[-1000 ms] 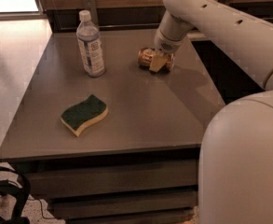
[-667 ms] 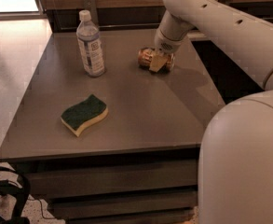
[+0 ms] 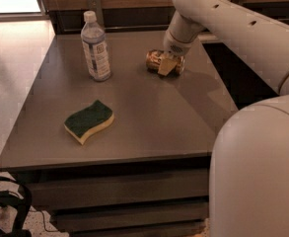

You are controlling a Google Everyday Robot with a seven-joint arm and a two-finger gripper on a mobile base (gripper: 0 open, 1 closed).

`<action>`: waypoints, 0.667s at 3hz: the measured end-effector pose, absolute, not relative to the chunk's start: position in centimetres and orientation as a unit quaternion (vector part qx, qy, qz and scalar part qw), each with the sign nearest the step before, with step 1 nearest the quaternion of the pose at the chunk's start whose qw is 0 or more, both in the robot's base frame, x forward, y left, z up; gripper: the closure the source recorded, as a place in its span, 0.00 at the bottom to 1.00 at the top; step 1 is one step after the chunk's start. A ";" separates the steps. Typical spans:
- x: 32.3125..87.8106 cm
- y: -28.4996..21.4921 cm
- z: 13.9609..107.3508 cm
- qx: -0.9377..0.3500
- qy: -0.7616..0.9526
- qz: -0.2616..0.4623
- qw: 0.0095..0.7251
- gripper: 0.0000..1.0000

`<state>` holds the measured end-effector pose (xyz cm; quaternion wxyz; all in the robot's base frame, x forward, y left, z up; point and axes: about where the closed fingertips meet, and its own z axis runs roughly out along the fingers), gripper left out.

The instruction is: Knock orange can over

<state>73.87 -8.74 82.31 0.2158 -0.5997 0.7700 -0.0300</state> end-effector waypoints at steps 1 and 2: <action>73.9 -8.7 82.8 -0.600 0.770 -0.030 0.216 0.00; 73.9 -8.7 82.8 -0.600 0.770 -0.030 0.216 0.00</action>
Offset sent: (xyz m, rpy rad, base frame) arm 0.0000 0.0000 0.0051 0.0000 0.0001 0.0001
